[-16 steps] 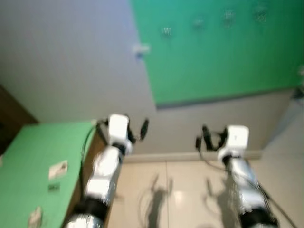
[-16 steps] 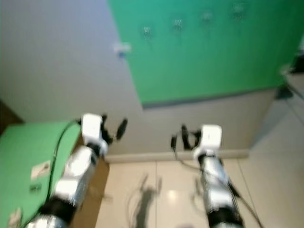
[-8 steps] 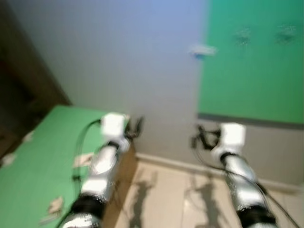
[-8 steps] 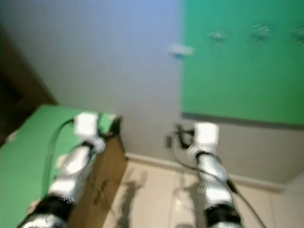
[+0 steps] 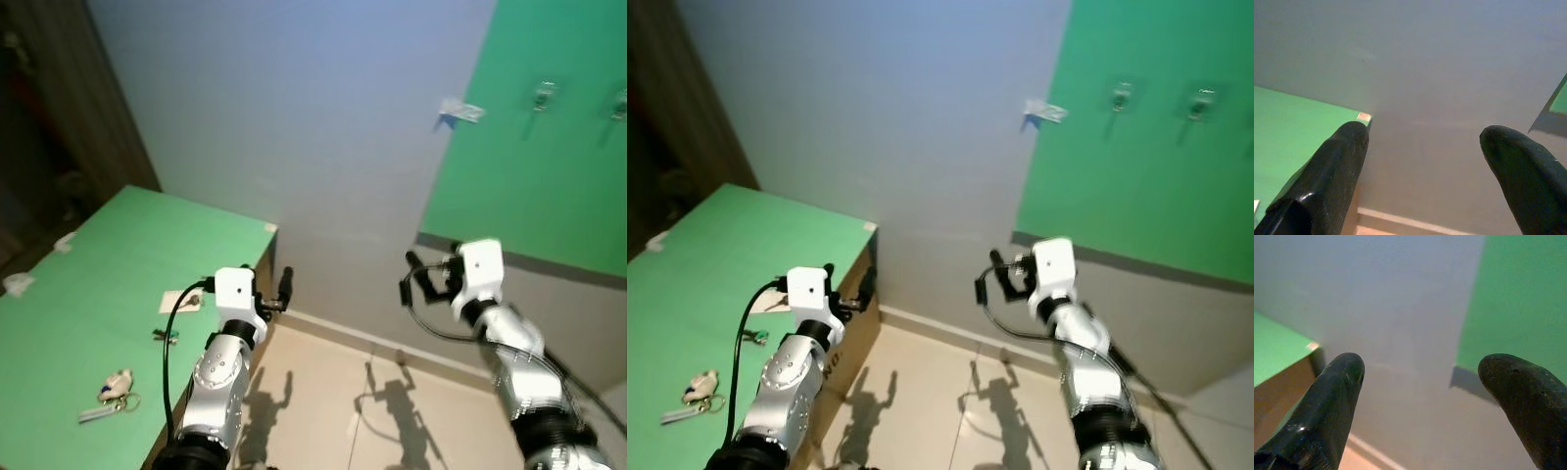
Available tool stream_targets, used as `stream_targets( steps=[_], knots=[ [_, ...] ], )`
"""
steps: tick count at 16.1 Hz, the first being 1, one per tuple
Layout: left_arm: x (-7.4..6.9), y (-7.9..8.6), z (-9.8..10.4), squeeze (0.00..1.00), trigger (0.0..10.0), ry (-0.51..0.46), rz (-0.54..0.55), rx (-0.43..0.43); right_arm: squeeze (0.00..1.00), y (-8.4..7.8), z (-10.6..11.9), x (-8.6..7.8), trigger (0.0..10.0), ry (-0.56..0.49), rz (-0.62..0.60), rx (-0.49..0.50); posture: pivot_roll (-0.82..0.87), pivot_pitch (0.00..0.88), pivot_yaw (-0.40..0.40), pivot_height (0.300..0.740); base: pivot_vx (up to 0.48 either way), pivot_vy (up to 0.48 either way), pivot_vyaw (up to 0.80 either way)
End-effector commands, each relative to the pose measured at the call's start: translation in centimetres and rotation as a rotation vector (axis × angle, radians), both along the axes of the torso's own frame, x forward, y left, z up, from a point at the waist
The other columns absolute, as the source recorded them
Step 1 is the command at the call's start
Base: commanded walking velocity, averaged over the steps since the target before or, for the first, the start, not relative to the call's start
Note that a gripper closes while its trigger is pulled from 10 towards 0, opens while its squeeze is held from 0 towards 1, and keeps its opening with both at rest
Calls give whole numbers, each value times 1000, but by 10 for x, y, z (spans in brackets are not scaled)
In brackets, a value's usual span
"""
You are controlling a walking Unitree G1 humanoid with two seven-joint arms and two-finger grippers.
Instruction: Hang keys on a hook
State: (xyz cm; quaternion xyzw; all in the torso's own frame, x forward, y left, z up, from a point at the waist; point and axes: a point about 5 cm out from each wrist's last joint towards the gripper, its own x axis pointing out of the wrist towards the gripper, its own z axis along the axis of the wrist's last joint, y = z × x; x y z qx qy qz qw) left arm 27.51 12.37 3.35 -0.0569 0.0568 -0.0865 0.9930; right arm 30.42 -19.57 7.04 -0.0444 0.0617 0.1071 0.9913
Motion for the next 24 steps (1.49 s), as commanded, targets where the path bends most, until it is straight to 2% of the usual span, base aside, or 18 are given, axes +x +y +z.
stream_targets(
  steps=[1,3,6,10,16,18,24],
  knots=[
    [2,0,0,0,10000,-4,-3,34,0,-3,2,4,10000,1,-30,34,-235,12,25,740,0,0,0],
    [12,3,9,0,10000,-25,-25,60,0,6,-6,0,10000,12,-71,85,-232,5,44,740,0,0,0],
    [15,4,18,0,10000,-71,-49,75,0,16,-15,-7,10000,29,-47,92,-232,6,62,740,0,0,0],
    [17,7,25,0,10000,-109,-43,93,0,19,-18,-13,10000,23,-38,99,-235,10,72,740,336,0,0],
    [16,1,20,0,10000,-83,-68,113,0,20,-22,-15,10000,33,-36,90,-239,0,79,740,457,0,0],
    [16,-1,18,0,10000,-69,-60,124,0,22,-24,-17,10000,51,-11,91,-234,0,77,740,450,0,794],
    [16,4,16,0,10000,-50,-38,142,0,23,-27,-19,10000,72,-6,138,-223,4,81,740,0,0,751]
  ],
)
